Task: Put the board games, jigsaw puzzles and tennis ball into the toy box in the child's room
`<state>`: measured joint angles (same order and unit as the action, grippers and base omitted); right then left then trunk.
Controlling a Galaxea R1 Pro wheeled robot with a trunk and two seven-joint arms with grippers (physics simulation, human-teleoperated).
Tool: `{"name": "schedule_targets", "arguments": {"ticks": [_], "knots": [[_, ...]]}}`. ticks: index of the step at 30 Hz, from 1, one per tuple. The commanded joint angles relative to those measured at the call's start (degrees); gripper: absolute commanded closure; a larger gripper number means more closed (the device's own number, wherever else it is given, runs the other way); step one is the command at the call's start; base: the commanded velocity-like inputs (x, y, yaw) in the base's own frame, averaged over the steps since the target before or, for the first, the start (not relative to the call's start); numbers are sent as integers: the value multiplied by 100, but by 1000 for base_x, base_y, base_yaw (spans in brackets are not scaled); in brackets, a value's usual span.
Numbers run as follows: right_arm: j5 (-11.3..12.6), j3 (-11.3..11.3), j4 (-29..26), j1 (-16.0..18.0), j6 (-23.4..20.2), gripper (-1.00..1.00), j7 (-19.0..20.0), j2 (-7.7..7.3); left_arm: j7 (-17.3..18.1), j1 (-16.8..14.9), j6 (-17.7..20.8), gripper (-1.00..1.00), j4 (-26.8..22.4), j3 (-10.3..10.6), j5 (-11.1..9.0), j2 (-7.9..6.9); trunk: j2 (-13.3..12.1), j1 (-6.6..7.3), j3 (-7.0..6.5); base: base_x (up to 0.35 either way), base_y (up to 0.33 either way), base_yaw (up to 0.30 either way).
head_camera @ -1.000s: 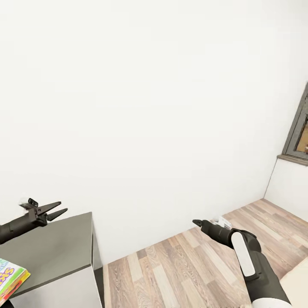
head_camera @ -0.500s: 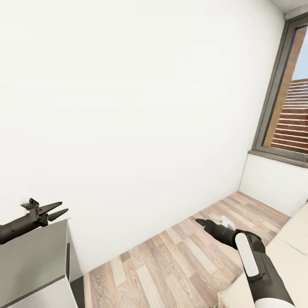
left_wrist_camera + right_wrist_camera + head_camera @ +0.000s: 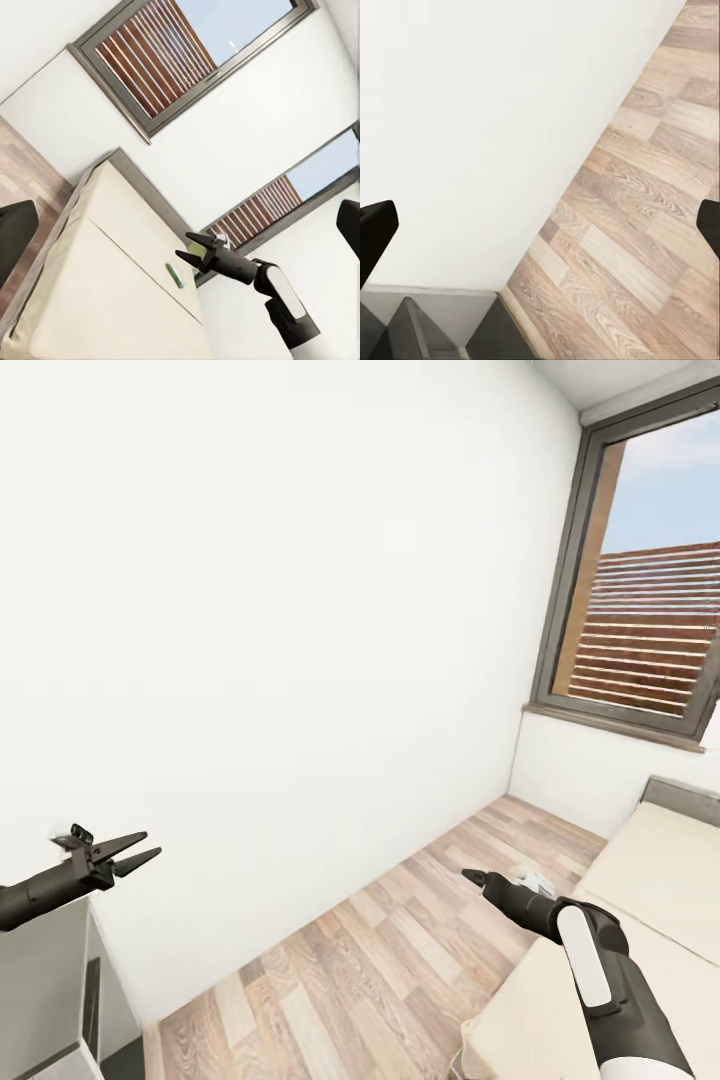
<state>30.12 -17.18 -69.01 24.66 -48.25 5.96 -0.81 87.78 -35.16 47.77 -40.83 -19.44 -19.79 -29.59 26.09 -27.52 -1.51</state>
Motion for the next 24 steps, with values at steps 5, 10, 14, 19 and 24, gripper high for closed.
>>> {"name": "schedule_targets", "arguments": {"ticks": [5,10,14,19,24], "knots": [[-44,-10,2,-7,-28,-100,54,0,14,1,-12,-100,-3,-9,4,7,4,-2,2,0,-93,-278],[-46,-137,2,-33,-27,-100,56,-9,25,1,-29,-100,-4,-5,2,6,4,-2,2,0,-93,-278],[-43,-354,2,-43,-27,-100,61,-4,23,1,-37,-100,-3,-2,2,4,4,-2,2,0,-93,-278],[-45,-478,2,-65,-34,-100,65,-7,20,1,-39,-100,-4,1,2,5,4,-2,2,0,-93,-278],[-47,-592,2,-80,-35,-100,253,-7,27,1,-39,-100,-4,1,2,5,4,-2,2,0,-93,-278]]}}
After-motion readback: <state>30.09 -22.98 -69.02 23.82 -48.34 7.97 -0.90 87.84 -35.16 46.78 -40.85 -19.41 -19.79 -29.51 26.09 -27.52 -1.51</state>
